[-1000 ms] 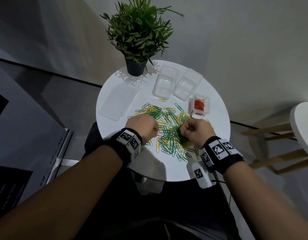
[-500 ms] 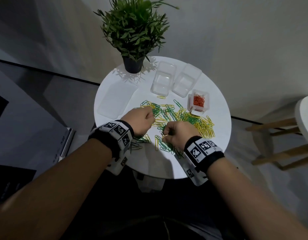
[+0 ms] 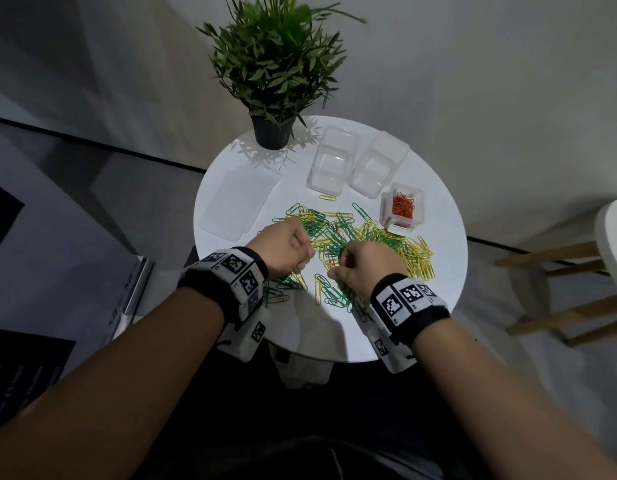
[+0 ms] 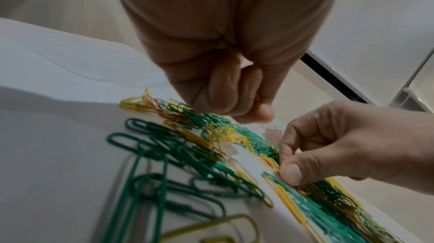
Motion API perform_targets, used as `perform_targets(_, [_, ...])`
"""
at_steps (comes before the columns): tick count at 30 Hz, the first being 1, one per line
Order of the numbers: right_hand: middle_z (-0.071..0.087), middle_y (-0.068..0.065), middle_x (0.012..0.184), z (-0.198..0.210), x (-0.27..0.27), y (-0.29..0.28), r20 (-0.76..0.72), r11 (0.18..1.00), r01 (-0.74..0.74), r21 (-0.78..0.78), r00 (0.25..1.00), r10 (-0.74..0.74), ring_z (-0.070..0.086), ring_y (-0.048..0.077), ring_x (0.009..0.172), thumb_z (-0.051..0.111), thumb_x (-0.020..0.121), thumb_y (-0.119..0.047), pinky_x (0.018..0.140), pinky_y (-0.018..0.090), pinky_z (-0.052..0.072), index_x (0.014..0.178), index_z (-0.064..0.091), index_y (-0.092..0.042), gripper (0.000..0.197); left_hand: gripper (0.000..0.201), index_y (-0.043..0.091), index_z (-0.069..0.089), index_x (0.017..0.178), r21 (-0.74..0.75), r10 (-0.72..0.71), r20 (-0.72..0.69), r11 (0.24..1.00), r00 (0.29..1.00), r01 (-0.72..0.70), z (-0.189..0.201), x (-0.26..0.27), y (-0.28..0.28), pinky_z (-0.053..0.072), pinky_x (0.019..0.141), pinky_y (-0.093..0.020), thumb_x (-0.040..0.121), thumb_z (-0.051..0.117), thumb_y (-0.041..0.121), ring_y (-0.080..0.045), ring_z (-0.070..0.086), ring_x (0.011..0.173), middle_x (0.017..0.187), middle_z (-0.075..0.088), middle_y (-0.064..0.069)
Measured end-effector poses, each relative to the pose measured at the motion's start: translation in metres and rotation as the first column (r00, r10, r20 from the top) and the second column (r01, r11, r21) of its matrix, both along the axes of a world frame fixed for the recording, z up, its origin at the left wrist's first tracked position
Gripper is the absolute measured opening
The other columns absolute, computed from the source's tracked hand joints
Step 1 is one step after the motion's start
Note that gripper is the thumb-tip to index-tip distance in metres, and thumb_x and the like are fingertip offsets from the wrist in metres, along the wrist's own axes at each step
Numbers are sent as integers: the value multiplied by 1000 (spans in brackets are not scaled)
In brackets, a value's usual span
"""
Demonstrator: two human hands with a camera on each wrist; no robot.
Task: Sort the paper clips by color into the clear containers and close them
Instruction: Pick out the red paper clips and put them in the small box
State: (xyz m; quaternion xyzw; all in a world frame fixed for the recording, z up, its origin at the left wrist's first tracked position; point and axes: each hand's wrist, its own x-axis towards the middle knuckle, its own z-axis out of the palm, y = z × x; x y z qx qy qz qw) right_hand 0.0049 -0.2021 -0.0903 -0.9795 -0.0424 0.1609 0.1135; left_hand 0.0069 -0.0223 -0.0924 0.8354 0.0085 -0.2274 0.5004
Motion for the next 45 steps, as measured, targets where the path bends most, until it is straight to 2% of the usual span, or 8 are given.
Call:
perform_targets(3, [69, -7, 80, -1, 2, 3, -53, 998, -16, 58, 998, 19, 64, 16, 82, 73, 78, -34, 74, 31, 54, 82, 63, -24, 14, 17, 18, 53, 106, 47, -45, 2, 998, 999, 45, 2, 2, -2, 52, 72, -34, 93, 45, 10, -23, 62, 71, 73, 63, -6])
perform_targets(8, [59, -10, 67, 2, 0, -4, -88, 987, -9, 162, 996, 24, 58, 14, 71, 79, 73, -32, 66, 26, 49, 84, 68, -30, 15, 34, 21, 61, 101, 298, -241, 18, 928, 970, 225, 10, 6, -8, 43, 67, -28, 88, 37, 2, -23, 56, 78, 74, 54, 5])
perform_targets(13, [67, -11, 74, 3, 5, -6, -28, 982, -29, 185, 999, 35, 63, 12, 75, 69, 83, -23, 73, 28, 54, 91, 71, -33, 13, 26, 29, 65, 94, 442, -327, 115, 862, 938, 246, 14, 6, -6, 44, 74, -28, 89, 43, 17, -17, 58, 91, 75, 56, 13])
perform_targets(17, [73, -11, 83, 3, 6, 0, -58, 989, -87, 122, 994, 95, 67, 11, 83, 58, 87, -18, 78, 28, 55, 89, 74, -36, 25, 36, 37, 68, 108, 574, -443, 136, 764, 886, 294, 15, 7, -7, 40, 77, -26, 87, 48, 17, -18, 56, 107, 106, 66, 8])
perform_targets(30, [67, -7, 87, 9, 14, -2, 68, 999, 17, 27, 998, -19, 61, 19, 81, 55, 88, -23, 66, 28, 49, 91, 65, -29, 12, 16, 26, 72, 92, 694, -551, 161, 653, 819, 302, 11, 13, -17, 37, 68, -26, 85, 61, 36, -19, 59, 95, 92, 67, 7])
perform_targets(37, [69, -2, 109, 6, 41, 0, -7, 997, 32, 76, 999, -32, 64, 21, 93, 56, 87, -15, 73, 24, 46, 100, 70, -32, 26, 12, 15, 64, 86, 763, -527, 103, 586, 843, 273, 9, 13, -28, 41, 65, -30, 83, 53, 18, -26, 59, 89, 89, 64, -2])
perform_targets(42, [68, -11, 98, 4, 43, -1, -48, 987, 103, 121, 994, -98, 63, 16, 90, 59, 82, -12, 78, 27, 51, 85, 73, -32, 25, 16, 14, 65, 89, 735, -516, 23, 589, 856, 335, 8, 12, -24, 46, 71, -29, 79, 58, 24, -25, 59, 89, 91, 65, -3])
perform_targets(45, [67, -3, 90, 9, 53, 0, -7, 984, 150, 100, 989, -150, 62, 20, 83, 63, 80, -16, 69, 28, 51, 83, 68, -30, 15, 17, 14, 65, 90, 727, -515, 10, 592, 857, 348, 7, 10, -23, 46, 71, -30, 79, 57, 24, -25, 59, 89, 92, 65, -3])
